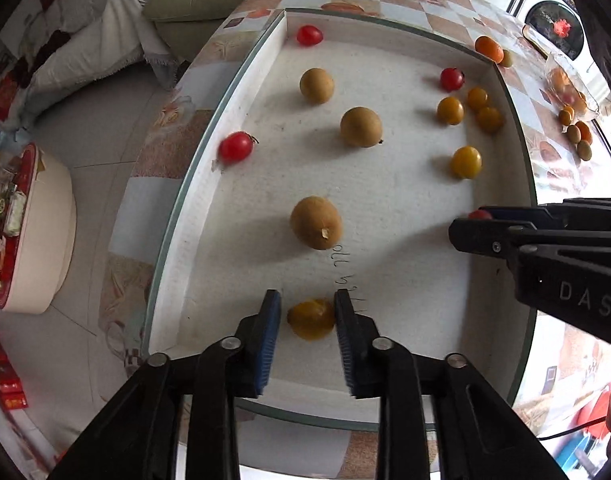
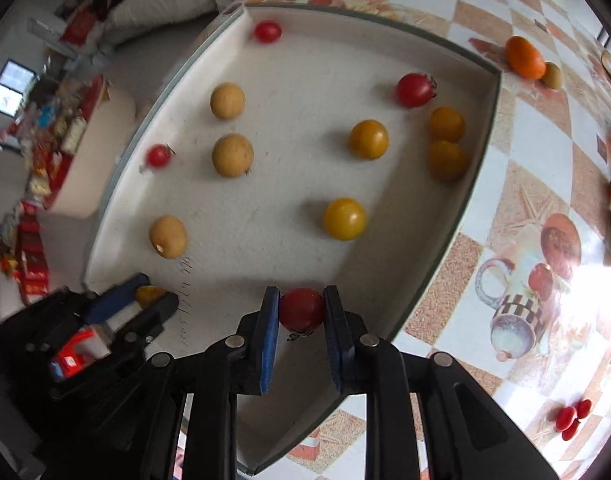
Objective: Organize fruits
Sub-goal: 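Open left tool to drop yellow tomato while right tool drops red tomato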
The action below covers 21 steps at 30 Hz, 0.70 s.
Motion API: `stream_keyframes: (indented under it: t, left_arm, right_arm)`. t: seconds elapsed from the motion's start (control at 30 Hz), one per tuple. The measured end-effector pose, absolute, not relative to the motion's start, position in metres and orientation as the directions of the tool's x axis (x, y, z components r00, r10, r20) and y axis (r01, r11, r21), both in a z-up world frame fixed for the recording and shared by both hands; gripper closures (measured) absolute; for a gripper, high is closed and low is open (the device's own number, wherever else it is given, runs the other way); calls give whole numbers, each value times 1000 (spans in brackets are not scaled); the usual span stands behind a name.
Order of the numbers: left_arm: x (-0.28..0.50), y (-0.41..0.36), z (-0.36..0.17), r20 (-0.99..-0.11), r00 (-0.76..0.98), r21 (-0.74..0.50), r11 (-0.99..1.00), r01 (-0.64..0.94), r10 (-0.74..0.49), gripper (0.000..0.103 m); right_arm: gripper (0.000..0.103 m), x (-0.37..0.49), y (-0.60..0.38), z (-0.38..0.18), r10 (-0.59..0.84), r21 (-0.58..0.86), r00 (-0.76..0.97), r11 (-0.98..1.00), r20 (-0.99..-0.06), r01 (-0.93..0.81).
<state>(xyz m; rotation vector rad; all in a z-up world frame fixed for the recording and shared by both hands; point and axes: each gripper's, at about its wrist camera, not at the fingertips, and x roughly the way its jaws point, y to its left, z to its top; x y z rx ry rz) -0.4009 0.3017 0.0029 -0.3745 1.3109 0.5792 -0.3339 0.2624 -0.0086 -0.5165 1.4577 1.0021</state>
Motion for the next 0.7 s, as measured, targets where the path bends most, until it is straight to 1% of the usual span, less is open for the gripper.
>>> stream_keyframes:
  t: [0.03, 0.07, 0.1, 0.13, 0.17, 0.2, 0.23, 0.3, 0.33, 0.37, 0.4, 0.5, 0.57, 0.6, 0.63, 0.67, 0.7]
  left_arm:
    - [-400, 303, 2, -972, 140, 69, 802, -593, 187, 32]
    - [-400, 304, 1, -972, 138, 71, 800, -596, 189, 15]
    - [-401, 304, 2, -969, 144, 78, 798, -598, 202, 15]
    - [-401, 305, 3, -968, 146, 81, 800, -594, 206, 15]
    - [-401, 304, 2, -969, 143, 79, 803, -591, 201, 15]
    - [-401, 305, 1, -971, 139, 77, 803, -591, 196, 15]
    - [-401, 305, 0, -972, 137, 75, 802, -592, 192, 14]
    - [-403, 307, 1, -974, 129, 74, 799, -597, 187, 14]
    - [-403, 308, 0, -976, 118, 78, 796, -600, 184, 14]
    - [-401, 309, 0, -978, 104, 82, 794, -603, 179, 14]
    - [-403, 311, 1, -980, 89, 86, 789, -608, 176, 14]
    - [-406, 312, 4, -983, 75, 87, 782, -617, 169, 13]
    - [-408, 313, 9, -984, 85, 73, 781, -620, 159, 13]
    - [-409, 314, 12, -984, 85, 73, 781, -620, 159, 13]
    - [-410, 317, 13, -984, 82, 73, 780, -621, 158, 5]
    - [-410, 317, 15, -983, 80, 78, 778, -624, 162, 0]
    - [-411, 322, 17, -984, 81, 76, 779, -623, 161, 0]
  right_arm:
    - [78, -337, 265, -9, 232, 262, -161, 516, -959, -815]
    - [77, -340, 267, -9, 222, 250, -155, 509, -963, -824]
    - [75, -342, 269, -9, 214, 241, -151, 500, -965, -832]
    - [69, -344, 270, -9, 210, 241, -155, 490, -965, -838]
    - [60, -346, 272, -9, 205, 242, -160, 479, -966, -844]
    - [54, -348, 275, -9, 193, 232, -157, 475, -969, -849]
    - [45, -349, 277, -9, 180, 218, -148, 475, -972, -852]
    - [43, -351, 277, -4, 184, 219, -147, 478, -972, -850]
    - [38, -350, 276, -1, 186, 219, -146, 480, -972, -849]
    - [26, -350, 276, 3, 185, 215, -141, 481, -972, -850]
    - [21, -350, 275, 7, 184, 208, -134, 483, -974, -850]
    - [18, -346, 271, 18, 190, 205, -125, 498, -974, -843]
    - [7, -345, 270, 23, 177, 197, -121, 515, -977, -834]
    - [4, -345, 270, 26, 174, 193, -117, 523, -978, -830]
    - [0, -343, 267, 28, 169, 187, -113, 531, -979, -827]
    - [0, -343, 266, 31, 168, 184, -110, 535, -980, -824]
    - [0, -342, 263, 35, 164, 182, -109, 539, -980, -823]
